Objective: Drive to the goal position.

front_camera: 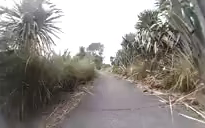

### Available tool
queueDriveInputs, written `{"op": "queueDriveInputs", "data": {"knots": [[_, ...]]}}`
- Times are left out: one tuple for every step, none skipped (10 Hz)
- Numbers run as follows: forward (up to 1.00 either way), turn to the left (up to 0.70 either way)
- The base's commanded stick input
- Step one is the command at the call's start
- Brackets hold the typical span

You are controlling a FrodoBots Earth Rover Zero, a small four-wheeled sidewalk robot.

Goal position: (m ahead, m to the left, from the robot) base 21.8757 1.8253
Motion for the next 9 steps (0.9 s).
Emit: {"op": "queueDriveInputs", "data": {"knots": [[0.70,-0.34],[0.70,-0.30],[0.70,-0.05],[0.70,0.00],[0.70,0.00],[0.70,0.00],[0.81,0.00],[0.85,0.00],[0.88,0.00]]}}
